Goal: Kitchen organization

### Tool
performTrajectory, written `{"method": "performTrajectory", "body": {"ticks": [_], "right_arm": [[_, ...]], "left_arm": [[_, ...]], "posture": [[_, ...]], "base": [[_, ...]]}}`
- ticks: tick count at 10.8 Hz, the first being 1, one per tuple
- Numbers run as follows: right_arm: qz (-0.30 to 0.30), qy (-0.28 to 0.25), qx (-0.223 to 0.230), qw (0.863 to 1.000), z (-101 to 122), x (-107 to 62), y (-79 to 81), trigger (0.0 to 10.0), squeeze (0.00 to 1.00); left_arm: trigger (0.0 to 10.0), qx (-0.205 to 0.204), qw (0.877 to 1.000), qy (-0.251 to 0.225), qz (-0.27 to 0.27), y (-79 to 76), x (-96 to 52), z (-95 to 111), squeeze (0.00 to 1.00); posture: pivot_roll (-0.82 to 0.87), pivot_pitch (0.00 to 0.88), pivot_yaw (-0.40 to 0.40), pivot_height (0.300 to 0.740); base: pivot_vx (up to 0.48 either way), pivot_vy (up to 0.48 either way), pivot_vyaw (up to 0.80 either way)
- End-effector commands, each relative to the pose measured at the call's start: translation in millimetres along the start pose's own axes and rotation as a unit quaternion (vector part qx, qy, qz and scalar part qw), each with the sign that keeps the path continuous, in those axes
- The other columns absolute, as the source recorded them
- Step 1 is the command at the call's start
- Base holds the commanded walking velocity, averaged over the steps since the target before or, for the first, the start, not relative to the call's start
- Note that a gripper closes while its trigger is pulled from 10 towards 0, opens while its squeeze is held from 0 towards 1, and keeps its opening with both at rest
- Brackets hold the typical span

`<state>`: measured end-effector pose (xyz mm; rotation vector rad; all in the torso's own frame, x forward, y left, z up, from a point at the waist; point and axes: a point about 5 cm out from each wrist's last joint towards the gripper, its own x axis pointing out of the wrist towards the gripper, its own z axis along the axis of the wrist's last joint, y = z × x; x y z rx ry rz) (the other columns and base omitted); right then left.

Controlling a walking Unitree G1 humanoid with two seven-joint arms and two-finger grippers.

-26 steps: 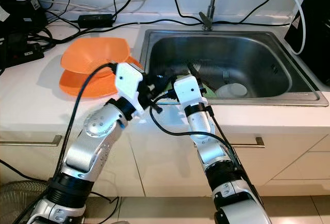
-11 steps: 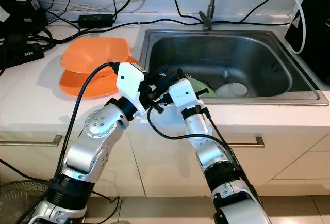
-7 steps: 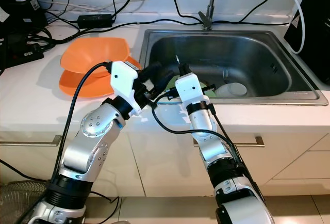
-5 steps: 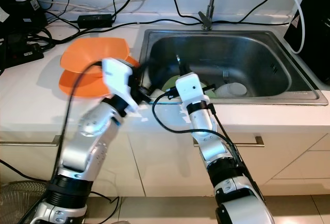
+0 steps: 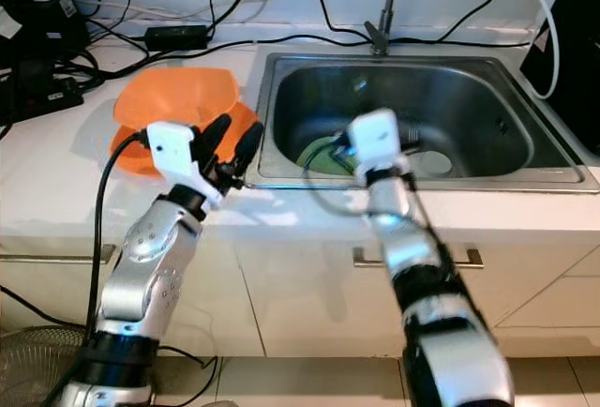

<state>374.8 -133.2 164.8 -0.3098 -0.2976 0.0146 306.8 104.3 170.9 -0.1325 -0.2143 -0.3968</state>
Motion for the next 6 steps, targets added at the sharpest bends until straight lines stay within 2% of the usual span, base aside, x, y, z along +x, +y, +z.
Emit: {"method": "performTrajectory", "body": {"ticks": [1, 2, 4, 5, 6], "right_arm": [[-0.023, 0.016, 0.014, 1.000, 3.0, 10.0, -12.4, 10.0, 0.00], [-0.024, 0.034, 0.024, 0.999, 6.0, 18.9, -17.4, 10.0, 0.00], [-0.001, 0.084, 0.044, 0.995, 4.7, 28.8, -14.6, 10.0, 0.00], [0.008, 0.122, 0.049, 0.991, -4.0, 27.2, -10.1, 10.0, 0.00], [0.014, 0.156, 0.075, 0.985, -10.8, 25.3, -5.4, 10.0, 0.00]], "left_arm": [[10.0, 0.006, 1.000, 0.027, -0.012, -4.1, -2.7, -7.6, 0.00], [10.0, 0.005, 0.998, 0.052, -0.024, -7.4, -5.9, -15.1, 0.00], [10.0, 0.008, 0.989, 0.125, -0.083, -20.4, -14.3, -38.5, 0.00], [10.0, 0.002, 0.987, 0.134, -0.086, -23.8, -16.9, -42.9, 0.00], [10.0, 0.006, 0.985, 0.143, -0.095, -26.4, -18.3, -43.9, 0.00]], "posture": [[0.14, 0.000, 0.013, 0.740], [0.14, 0.000, 0.012, 0.740], [0.14, 0.000, 0.011, 0.740], [0.15, 0.000, 0.007, 0.740], [0.15, 0.000, 0.008, 0.740]], "base": [[0.000, 0.000, 0.00], [0.000, 0.000, 0.00], [0.000, 0.000, 0.00], [0.000, 0.000, 0.00], [0.000, 0.000, 0.00]]}}
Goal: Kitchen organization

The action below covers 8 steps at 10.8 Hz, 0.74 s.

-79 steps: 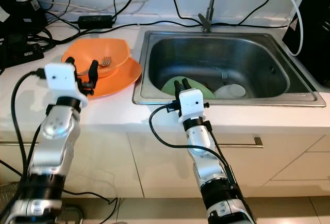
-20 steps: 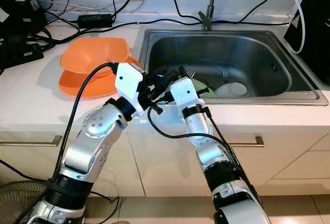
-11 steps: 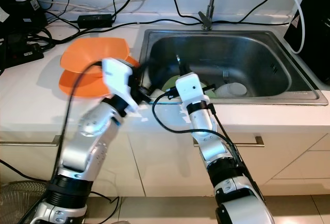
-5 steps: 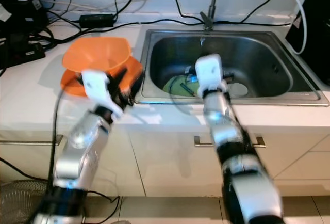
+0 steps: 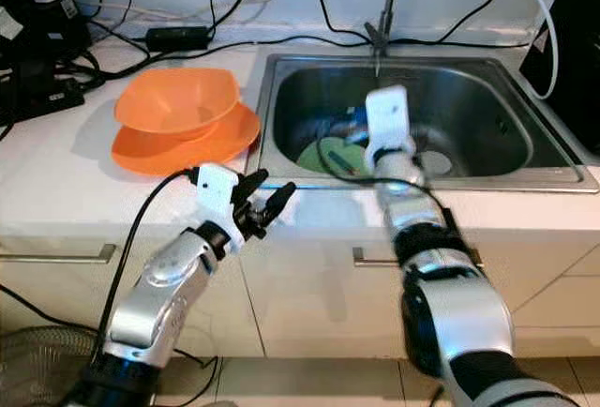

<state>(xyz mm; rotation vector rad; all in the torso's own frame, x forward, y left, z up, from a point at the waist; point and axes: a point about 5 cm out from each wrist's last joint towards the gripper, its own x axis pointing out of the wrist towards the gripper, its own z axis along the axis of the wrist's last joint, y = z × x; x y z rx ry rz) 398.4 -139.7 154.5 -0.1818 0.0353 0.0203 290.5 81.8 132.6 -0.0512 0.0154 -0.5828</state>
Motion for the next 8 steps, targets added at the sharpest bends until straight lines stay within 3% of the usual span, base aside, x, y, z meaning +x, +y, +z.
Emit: {"method": "performTrajectory", "body": {"ticks": [1, 7, 8], "right_arm": [[0.000, 0.020, 0.035, 0.999, 4.3, 3.7, 0.1, 10.0, 0.00], [0.015, 0.107, 0.044, 0.993, -18.1, 0.0, 3.8, 10.0, 0.00], [0.016, 0.111, 0.044, 0.993, -18.9, -0.2, 4.3, 10.0, 0.23]], "left_arm": [[10.0, 0.004, 0.999, 0.031, -0.012, -3.9, -1.5, -7.5, 0.00], [10.0, 0.019, 0.997, 0.073, -0.027, -8.7, -5.6, -14.2, 0.00], [10.0, 0.020, 0.997, 0.076, -0.029, -9.7, -5.9, -14.3, 0.00]], "posture": [[0.15, 0.000, 0.008, 0.740], [0.16, 0.000, 0.007, 0.740], [0.16, 0.000, 0.006, 0.740]], "base": [[0.000, 0.000, 0.00], [0.000, 0.000, 0.00], [0.000, 0.000, 0.00]]}}
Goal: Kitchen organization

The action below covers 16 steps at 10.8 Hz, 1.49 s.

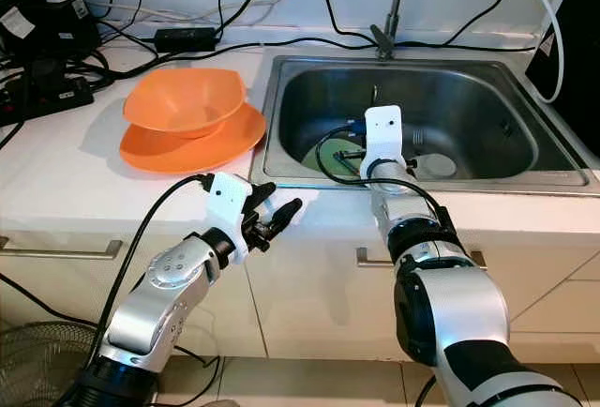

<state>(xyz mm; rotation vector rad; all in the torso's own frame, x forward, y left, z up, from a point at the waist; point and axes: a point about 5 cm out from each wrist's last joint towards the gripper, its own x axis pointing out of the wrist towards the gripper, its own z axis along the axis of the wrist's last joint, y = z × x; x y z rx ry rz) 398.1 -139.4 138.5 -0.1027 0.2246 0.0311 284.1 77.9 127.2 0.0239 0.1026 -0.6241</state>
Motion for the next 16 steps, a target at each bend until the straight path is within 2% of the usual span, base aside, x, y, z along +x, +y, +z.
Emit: {"method": "performTrajectory", "body": {"ticks": [1, 4, 5, 6, 8, 10, 11, 14, 15, 16], "right_arm": [[0.004, 0.018, 0.006, 1.000, -3.3, 0.2, 1.8, 10.0, 1.00], [0.009, 0.012, -0.001, 1.000, -0.4, 0.5, 5.2, 10.0, 1.00], [0.009, 0.006, -0.008, 1.000, 1.1, 0.6, 5.6, 10.0, 0.47], [0.007, -0.018, -0.012, 1.000, 8.3, 1.0, 6.5, 10.0, 0.00], [0.002, -0.123, -0.014, 0.992, 37.9, -0.7, 6.6, 10.0, 0.00], [0.005, -0.193, -0.024, 0.981, 52.8, -5.6, 6.8, 10.0, 0.00], [0.005, -0.250, -0.023, 0.968, 60.4, -12.7, 6.4, 10.0, 0.00], [0.010, -0.320, -0.022, 0.947, 48.1, -34.0, 10.2, 10.0, 0.00], [0.020, -0.324, -0.021, 0.946, 31.4, -44.8, 13.3, 10.0, 0.00], [0.025, -0.318, -0.021, 0.948, 23.1, -47.9, 14.4, 10.0, 0.00]], "left_arm": [[10.0, -0.003, 1.000, 0.025, -0.011, -4.5, -1.9, -9.0, 0.00], [10.0, -0.005, 0.999, 0.029, -0.012, -5.9, -2.1, -9.6, 0.00], [10.0, -0.006, 0.999, 0.029, -0.012, -6.0, -2.0, -9.1, 0.00], [10.0, -0.007, 1.000, 0.028, -0.010, -5.7, -1.8, -8.8, 0.00], [10.0, -0.004, 1.000, 0.010, 0.003, -3.4, 0.8, -4.7, 0.00], [10.0, -0.006, 1.000, -0.006, 0.015, 0.1, 2.9, 0.3, 0.00], [10.0, -0.005, 1.000, -0.016, 0.027, 3.6, 4.3, 3.2, 0.00], [10.0, -0.009, 0.996, -0.045, 0.082, 16.9, 4.3, 9.7, 0.00], [10.0, -0.008, 0.993, -0.053, 0.101, 23.9, 2.6, 10.7, 0.00], [10.0, -0.008, 0.993, -0.055, 0.106, 25.9, 2.3, 11.1, 0.00]], "posture": [[0.17, 0.000, 0.007, 0.740], [0.17, 0.000, 0.006, 0.740], [0.17, 0.000, 0.004, 0.740], [0.16, 0.000, 0.005, 0.740], [0.15, 0.000, 0.005, 0.740], [0.15, 0.000, 0.005, 0.740], [0.13, 0.000, 0.004, 0.740], [0.12, 0.000, 0.009, 0.740], [0.12, 0.000, 0.011, 0.740], [0.12, 0.000, 0.011, 0.740]], "base": [[0.000, 0.000, 0.00], [0.000, 0.000, 0.00], [0.000, 0.000, 0.00], [0.000, 0.000, 0.00], [0.000, 0.000, 0.00], [0.000, 0.000, 0.00], [0.000, 0.000, 0.00], [0.000, 0.000, 0.00], [0.000, 0.000, 0.00], [0.000, 0.000, 0.00]]}}
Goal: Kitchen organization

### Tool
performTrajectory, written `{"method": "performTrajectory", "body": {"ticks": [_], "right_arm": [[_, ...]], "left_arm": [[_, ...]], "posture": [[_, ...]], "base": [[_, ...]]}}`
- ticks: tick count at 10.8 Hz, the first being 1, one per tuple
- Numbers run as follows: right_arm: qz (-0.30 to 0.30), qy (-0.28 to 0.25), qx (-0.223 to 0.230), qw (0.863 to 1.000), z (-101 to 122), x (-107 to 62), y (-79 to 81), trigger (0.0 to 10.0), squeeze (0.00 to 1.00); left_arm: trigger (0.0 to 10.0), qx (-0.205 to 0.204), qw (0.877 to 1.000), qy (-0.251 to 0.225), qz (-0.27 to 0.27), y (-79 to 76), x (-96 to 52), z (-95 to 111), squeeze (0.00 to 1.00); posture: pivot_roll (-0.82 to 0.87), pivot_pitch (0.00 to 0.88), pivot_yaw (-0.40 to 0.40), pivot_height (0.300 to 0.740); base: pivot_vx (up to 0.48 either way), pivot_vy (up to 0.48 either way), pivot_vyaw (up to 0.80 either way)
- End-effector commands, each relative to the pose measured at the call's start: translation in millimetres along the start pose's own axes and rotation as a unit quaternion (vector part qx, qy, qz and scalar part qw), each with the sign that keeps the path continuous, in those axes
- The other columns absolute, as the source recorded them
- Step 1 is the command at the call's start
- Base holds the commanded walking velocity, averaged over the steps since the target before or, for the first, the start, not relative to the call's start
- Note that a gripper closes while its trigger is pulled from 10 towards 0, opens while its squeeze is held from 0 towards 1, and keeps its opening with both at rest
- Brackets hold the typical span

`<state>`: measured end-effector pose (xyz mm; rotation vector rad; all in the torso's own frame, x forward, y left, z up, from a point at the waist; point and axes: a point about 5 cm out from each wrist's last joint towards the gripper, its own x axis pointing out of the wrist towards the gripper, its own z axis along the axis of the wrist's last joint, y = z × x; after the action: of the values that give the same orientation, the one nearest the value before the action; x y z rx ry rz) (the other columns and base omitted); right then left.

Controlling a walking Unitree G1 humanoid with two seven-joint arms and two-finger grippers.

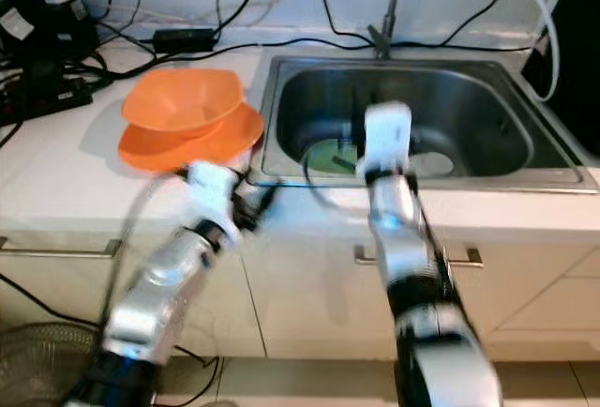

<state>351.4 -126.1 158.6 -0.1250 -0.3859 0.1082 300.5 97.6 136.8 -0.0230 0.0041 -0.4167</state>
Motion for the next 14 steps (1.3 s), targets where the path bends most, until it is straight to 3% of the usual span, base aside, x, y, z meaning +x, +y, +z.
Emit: {"method": "performTrajectory", "body": {"ticks": [1, 2, 6, 8, 9, 11, 12, 14], "right_arm": [[0.007, -0.013, 0.003, 1.000, 5.3, -1.0, 3.2, 10.0, 0.00], [0.006, -0.004, 0.009, 1.000, 1.1, -12.8, 7.6, 10.0, 0.00], [0.012, 0.026, 0.026, 0.999, -7.6, -30.0, 25.1, 10.0, 0.00], [0.016, 0.034, 0.033, 0.999, -9.2, -31.9, 32.1, 10.0, 0.00], [0.021, 0.036, 0.035, 0.999, -8.3, -32.0, 35.9, 10.0, 0.00], [0.025, 0.040, 0.032, 0.998, -9.1, -31.4, 38.6, 10.0, 0.00], [0.025, 0.040, 0.031, 0.998, -8.5, -31.0, 38.7, 10.0, 0.00], [0.024, 0.044, 0.030, 0.998, -9.9, -31.7, 37.8, 10.0, 0.00]], "left_arm": [[10.0, 0.003, 1.000, -0.006, 0.007, 1.5, 1.6, 1.9, 0.00], [10.0, 0.002, 1.000, -0.009, 0.012, 2.5, 1.9, 2.0, 0.00], [10.0, 0.014, 0.999, -0.041, 0.031, 6.9, 5.2, 14.9, 0.00], [10.0, 0.027, 0.993, -0.105, 0.055, 19.8, 8.6, 53.5, 0.00], [10.0, 0.041, 0.984, -0.140, 0.102, 41.3, 9.1, 80.8, 0.00], [10.0, 0.066, 0.969, -0.113, 0.210, 88.3, 3.2, 97.0, 0.00], [10.0, 0.047, 0.959, -0.092, 0.266, 115.7, -5.0, 97.3, 1.00], [10.0, -0.059, 0.939, -0.039, 0.335, 140.7, -17.2, 74.6, 1.00]], "posture": [[0.12, 0.000, 0.011, 0.740], [0.11, 0.000, 0.014, 0.740], [0.12, 0.000, 0.019, 0.740], [0.13, 0.000, 0.017, 0.740], [0.14, 0.000, 0.020, 0.740], [0.14, 0.000, 0.026, 0.740], [0.13, 0.000, 0.028, 0.740], [0.13, 0.000, 0.030, 0.740]], "base": [[0.000, 0.000, 0.00], [0.000, 0.000, 0.00], [0.000, 0.000, 0.00], [0.000, 0.000, 0.00], [0.000, 0.000, 0.00], [0.000, 0.000, 0.00], [0.000, 0.000, 0.00], [0.000, 0.000, 0.00]]}}
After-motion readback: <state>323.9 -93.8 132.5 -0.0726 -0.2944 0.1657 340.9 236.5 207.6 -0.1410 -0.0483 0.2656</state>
